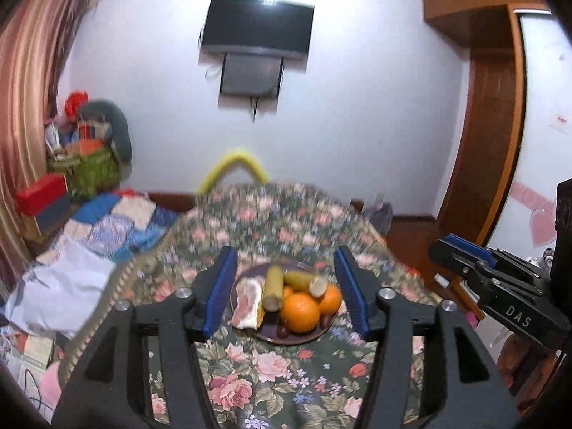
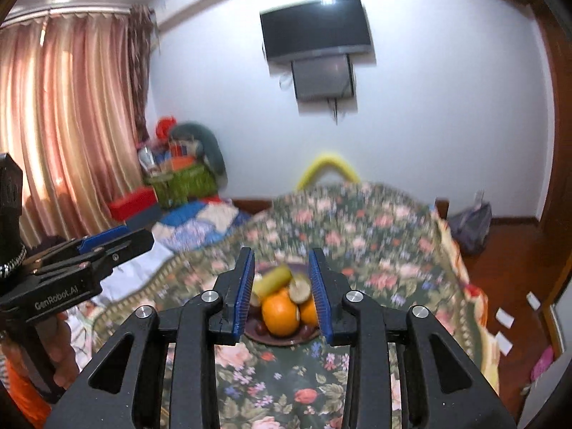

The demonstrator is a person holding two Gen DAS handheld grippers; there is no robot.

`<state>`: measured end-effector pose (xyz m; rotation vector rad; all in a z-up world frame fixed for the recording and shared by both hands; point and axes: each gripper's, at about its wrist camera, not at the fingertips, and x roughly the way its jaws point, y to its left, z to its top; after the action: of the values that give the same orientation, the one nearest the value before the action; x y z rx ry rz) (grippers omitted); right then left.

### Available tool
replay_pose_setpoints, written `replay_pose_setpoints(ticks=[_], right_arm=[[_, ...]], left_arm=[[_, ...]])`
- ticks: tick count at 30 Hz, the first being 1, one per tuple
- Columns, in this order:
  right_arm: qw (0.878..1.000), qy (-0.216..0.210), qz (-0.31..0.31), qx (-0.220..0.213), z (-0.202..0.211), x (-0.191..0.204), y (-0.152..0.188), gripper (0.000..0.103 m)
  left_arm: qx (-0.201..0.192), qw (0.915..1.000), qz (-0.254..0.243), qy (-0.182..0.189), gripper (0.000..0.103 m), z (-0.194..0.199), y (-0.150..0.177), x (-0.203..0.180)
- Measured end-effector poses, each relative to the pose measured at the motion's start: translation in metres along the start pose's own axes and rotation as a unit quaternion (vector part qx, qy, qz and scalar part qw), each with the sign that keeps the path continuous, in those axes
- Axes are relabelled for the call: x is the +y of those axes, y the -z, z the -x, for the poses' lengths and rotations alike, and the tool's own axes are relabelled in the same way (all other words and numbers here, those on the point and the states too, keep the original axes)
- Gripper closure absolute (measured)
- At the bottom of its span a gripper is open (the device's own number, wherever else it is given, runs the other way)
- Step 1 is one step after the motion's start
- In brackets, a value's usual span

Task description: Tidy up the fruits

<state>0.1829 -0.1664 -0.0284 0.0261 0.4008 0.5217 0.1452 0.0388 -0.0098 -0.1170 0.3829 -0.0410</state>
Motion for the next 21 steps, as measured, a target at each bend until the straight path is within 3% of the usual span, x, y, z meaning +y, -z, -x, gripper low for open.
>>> replay_pose_setpoints(ticks=[8, 12, 15, 21], right_arm=[[0.997, 0.015, 0.003, -0.071, 0.054, 0.019, -0.013, 0.051], [0.996, 0.022, 0.006, -0.081, 0.06, 0.025, -0.011, 0.033], [0.996, 0.03, 0.006, -0.085, 0.06, 0.027, -0.007, 0.029], [0.995, 0.044, 0.003, -0.09, 0.063, 0.028, -0.004, 0.016]], left_arm=[[-0.06, 0.9981, -0.013, -0.006, 0.028, 0.059, -0.011, -0.014], [-0.075, 0.997, -0.017, -0.008, 0.013, 0.076, -0.01, -0.016], [-0.083, 0.9963, -0.021, -0.013, 0.006, 0.084, -0.008, -0.017], [-0.082, 0.9962, -0.02, -0.017, 0.001, 0.089, -0.006, -0.016]])
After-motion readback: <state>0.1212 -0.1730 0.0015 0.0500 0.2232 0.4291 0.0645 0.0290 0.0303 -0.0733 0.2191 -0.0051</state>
